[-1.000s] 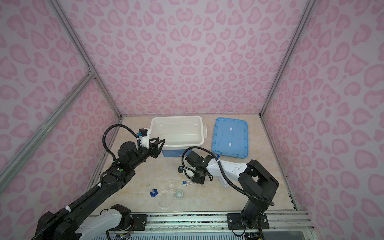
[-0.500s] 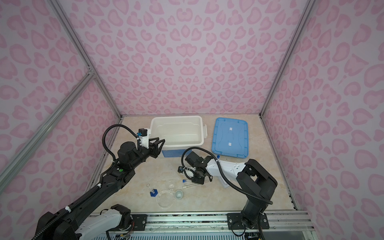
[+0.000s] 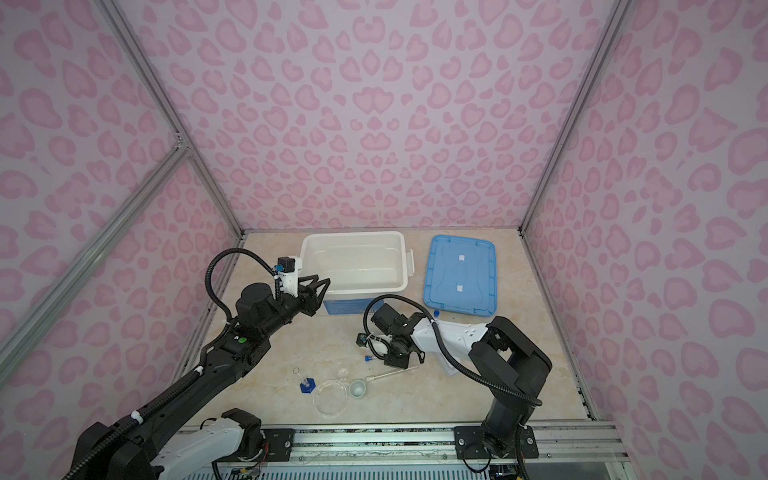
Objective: Organize the chemistry lab equipment
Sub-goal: 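Lower the right gripper and close it around the blue-capped glass tube, then lift the blue-capped tube with the right gripper toward the left gripper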
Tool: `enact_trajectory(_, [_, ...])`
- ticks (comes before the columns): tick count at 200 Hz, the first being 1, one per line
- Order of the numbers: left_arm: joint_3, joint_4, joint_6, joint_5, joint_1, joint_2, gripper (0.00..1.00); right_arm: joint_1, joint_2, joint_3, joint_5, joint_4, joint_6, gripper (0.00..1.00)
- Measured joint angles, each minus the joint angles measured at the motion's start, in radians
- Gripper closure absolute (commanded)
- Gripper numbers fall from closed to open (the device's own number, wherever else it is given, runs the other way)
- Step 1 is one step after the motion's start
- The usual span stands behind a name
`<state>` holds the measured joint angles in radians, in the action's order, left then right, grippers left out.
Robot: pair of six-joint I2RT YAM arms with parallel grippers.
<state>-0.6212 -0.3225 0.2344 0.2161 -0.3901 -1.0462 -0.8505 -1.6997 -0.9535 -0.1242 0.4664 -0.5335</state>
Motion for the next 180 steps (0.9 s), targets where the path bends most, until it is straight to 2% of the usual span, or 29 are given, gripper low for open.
enact_trajectory(90, [-0.005, 0.000, 0.003, 0.001, 0.000, -0.010, 0.54, 0.003, 0.019, 0.018, 0.001, -0.027, 0.000, 0.82])
enact_trajectory(180, [-0.029, 0.000, 0.007, 0.031, 0.000, -0.021, 0.54, 0.024, 0.143, 0.045, -0.008, -0.089, 0.039, 0.84])
